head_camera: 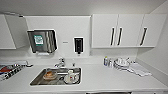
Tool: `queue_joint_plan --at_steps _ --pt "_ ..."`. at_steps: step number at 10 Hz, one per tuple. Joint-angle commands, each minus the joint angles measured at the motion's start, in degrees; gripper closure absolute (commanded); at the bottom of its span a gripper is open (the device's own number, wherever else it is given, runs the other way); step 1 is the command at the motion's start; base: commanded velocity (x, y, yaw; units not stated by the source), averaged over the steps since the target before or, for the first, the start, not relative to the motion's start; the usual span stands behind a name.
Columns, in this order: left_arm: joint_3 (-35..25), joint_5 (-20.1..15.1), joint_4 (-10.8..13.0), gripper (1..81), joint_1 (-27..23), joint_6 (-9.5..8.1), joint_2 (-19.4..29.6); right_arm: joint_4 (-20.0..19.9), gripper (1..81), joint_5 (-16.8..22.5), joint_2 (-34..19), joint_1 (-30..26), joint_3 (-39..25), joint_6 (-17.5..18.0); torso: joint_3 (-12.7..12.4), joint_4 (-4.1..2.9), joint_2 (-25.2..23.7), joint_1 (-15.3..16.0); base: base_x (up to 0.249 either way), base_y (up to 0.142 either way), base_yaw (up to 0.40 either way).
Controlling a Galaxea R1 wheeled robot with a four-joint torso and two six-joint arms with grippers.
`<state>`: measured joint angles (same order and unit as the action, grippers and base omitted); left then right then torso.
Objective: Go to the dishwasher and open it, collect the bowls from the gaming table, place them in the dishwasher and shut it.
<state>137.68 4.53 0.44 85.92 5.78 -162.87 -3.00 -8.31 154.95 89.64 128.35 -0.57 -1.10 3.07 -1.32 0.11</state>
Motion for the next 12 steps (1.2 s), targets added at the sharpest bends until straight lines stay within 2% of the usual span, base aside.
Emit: queue_joint_plan --at_steps 1,3,5,8,9,10,11,12 --pt "-0.5 -2.7 0.3 1.0 -3.2 0.02 0.6 0.1 1.0 2.9 -1.3 -2.9 -0.7 0.0 0.0 0.0 0.0 0.0 0.0 0.0 0.0" --pt "-2.9 -2.7 0.1 1.0 -3.2 -0.5 3.0 -0.3 1.0 3.0 -2.8 -3.0 -3.4 0.5 0.0 0.0 0.0 0.0 0.0 0.0 0.0" --pt "-10.5 -2.4 0.1 1.0 -3.2 -0.59 9.1 -0.3 1.0 3.1 -7.4 -3.0 -9.2 0.6 0.0 0.0 0.0 0.0 0.0 0.0 0.0" --pt "-19.7 1.4 0.1 1.0 -3.2 -0.59 16.3 -0.3 1.0 3.9 -14.3 -4.3 -18.8 1.9 0.0 0.0 0.0 0.0 0.0 0.0 0.0" --pt "-21.3 3.4 0.1 1.0 -3.2 -0.59 17.8 -0.3 1.0 5.0 -16.3 -5.1 -21.8 2.8 0.0 0.0 -5.7 3.7 0.0 0.0 0.0" --pt "-22.7 4.6 0.1 1.0 -3.3 -0.59 19.6 -0.3 1.0 6.2 -18.8 -6.0 -25.2 3.8 0.0 0.0 -5.8 3.7 0.0 0.0 0.0" --pt "-24.1 5.2 0.1 1.0 -3.4 -0.76 21.5 -0.3 1.0 6.1 -21.8 -6.8 -29.1 4.1 4.1 0.0 -6.5 4.2 0.0 0.0 0.0" --pt "-25.3 5.2 0.1 1.0 -3.7 -1.03 23.0 -0.3 1.0 6.1 -24.0 -7.8 -31.9 4.1 5.7 0.0 -7.8 4.9 0.0 0.0 0.0"
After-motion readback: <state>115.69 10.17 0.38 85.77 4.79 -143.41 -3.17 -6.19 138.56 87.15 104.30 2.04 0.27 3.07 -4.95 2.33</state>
